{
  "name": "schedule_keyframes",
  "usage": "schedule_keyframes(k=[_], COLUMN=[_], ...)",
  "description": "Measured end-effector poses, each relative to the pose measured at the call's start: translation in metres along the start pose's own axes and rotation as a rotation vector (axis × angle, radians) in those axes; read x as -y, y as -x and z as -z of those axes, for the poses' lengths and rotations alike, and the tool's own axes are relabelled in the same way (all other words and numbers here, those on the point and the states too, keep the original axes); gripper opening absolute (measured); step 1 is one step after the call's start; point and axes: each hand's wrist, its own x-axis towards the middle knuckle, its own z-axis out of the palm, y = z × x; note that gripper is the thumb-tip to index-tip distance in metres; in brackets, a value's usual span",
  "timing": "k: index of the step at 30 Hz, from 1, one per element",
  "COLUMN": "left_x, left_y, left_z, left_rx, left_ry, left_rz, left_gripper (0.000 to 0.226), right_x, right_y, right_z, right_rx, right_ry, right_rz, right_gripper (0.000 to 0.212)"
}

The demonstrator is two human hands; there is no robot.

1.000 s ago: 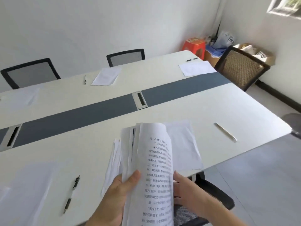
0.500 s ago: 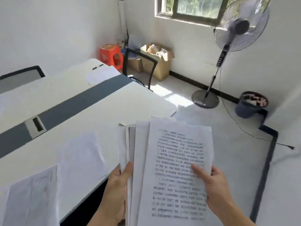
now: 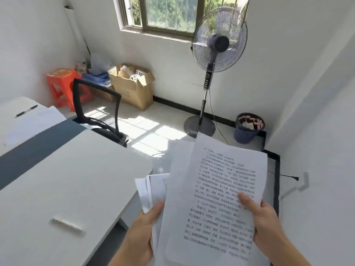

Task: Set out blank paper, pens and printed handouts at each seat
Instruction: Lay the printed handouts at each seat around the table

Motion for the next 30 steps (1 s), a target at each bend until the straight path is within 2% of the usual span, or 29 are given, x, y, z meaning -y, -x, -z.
schedule_keyframes(k=[7, 8, 11, 14, 16, 17, 20, 21, 25, 28, 30], left_x=[-0.099, -0.108, -0.131, -0.152, -0.168, -0.174, -0.194, -0.201, -0.229, -0.242, -0.251], left_y=[-0.124, -0.137, -0.177, -0.221, -0.250, -0.265, -0.309, -0.321, -0.343, -0.343, -0.339], left_z=[-0.069, -0.079, -0.099, -0.109, -0.113, -0.115, -0.128, -0.136, -0.153, -0.145, -0.138], left_rx=[0.030, 0.034, 0.010, -0.076, -0.146, -0.192, -0.359, -0.392, -0.547, -0.654, -0.748], left_ry=[-0.188, -0.197, -0.192, -0.167, -0.089, -0.052, 0.046, 0.068, 0.136, 0.189, 0.209], left_rz=[-0.073, -0.080, -0.049, -0.060, -0.067, -0.077, -0.096, -0.106, -0.297, -0.368, -0.426], left_gripper=[0.048, 0.047, 0.043, 0.034, 0.033, 0.035, 0.068, 0.070, 0.029, 0.039, 0.023], right_x=[0.102, 0.109, 0.128, 0.144, 0.154, 0.162, 0.190, 0.199, 0.233, 0.247, 0.245], right_y=[-0.115, -0.129, -0.178, -0.238, -0.287, -0.310, -0.373, -0.392, -0.458, -0.484, -0.492], right_z=[-0.033, -0.039, -0.058, -0.074, -0.085, -0.093, -0.123, -0.133, -0.195, -0.252, -0.290], right_rx=[0.136, 0.154, 0.286, 0.374, 0.357, 0.343, 0.363, 0.360, 0.421, 0.585, 0.710], right_ry=[0.094, 0.093, 0.039, -0.017, 0.066, 0.112, 0.209, 0.233, 0.331, 0.438, 0.510], right_rz=[-0.088, -0.111, -0.217, -0.308, -0.301, -0.304, -0.313, -0.305, -0.245, -0.263, -0.328], right_gripper=[0.049, 0.056, 0.098, 0.108, 0.115, 0.111, 0.056, 0.044, 0.041, 0.037, 0.035])
